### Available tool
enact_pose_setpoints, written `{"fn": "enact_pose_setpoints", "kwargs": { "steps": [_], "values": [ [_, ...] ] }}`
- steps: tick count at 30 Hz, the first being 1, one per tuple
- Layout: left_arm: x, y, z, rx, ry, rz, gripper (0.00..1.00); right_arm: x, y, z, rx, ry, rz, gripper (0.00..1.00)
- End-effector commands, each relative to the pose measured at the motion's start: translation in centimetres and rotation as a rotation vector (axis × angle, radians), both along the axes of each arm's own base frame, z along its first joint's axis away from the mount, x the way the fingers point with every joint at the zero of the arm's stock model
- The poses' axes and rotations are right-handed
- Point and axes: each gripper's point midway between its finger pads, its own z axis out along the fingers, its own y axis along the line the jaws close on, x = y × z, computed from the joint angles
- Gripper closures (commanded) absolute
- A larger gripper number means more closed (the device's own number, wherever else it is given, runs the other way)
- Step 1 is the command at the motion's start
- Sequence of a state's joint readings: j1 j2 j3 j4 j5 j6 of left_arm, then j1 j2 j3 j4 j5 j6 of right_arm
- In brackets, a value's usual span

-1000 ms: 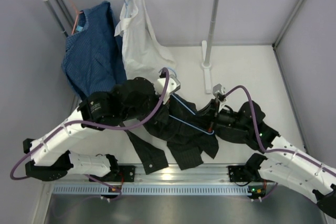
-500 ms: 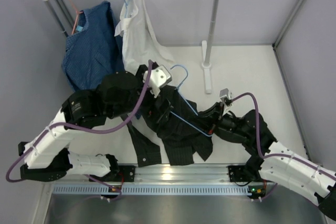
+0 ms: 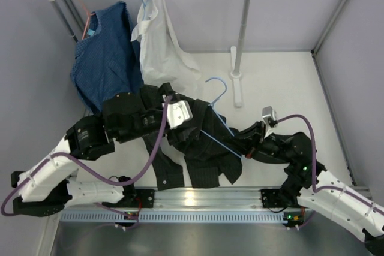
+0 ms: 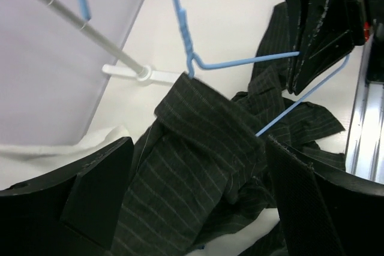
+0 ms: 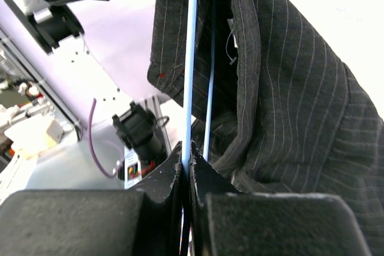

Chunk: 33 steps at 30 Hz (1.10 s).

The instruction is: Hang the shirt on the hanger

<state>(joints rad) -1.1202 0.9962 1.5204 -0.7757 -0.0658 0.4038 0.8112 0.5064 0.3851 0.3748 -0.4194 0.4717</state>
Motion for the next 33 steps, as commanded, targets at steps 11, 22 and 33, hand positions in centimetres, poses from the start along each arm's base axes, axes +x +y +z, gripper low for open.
{"fn": "enact_pose_setpoints", "kwargs": {
  "steps": [11,22,33],
  "values": [
    [-1.1,-4.2,-0.4,-0.005,-0.015,-0.219,0.32,-3.2,-2.1,0.4,-0.036,-0.083,0.05,1.0],
    [-0.3,-3.8,-1.0,0.036,-0.013,-0.21,0.33,-3.9,-2.4,0.5,-0.047,-0.108,0.067,1.0],
    [-0.7,-2.3,-3.4,0.114,0.048,-0.202,0.28,-3.9,-2.5,0.5,-0.045,-0.113,0.066,1.0]
  ]
}}
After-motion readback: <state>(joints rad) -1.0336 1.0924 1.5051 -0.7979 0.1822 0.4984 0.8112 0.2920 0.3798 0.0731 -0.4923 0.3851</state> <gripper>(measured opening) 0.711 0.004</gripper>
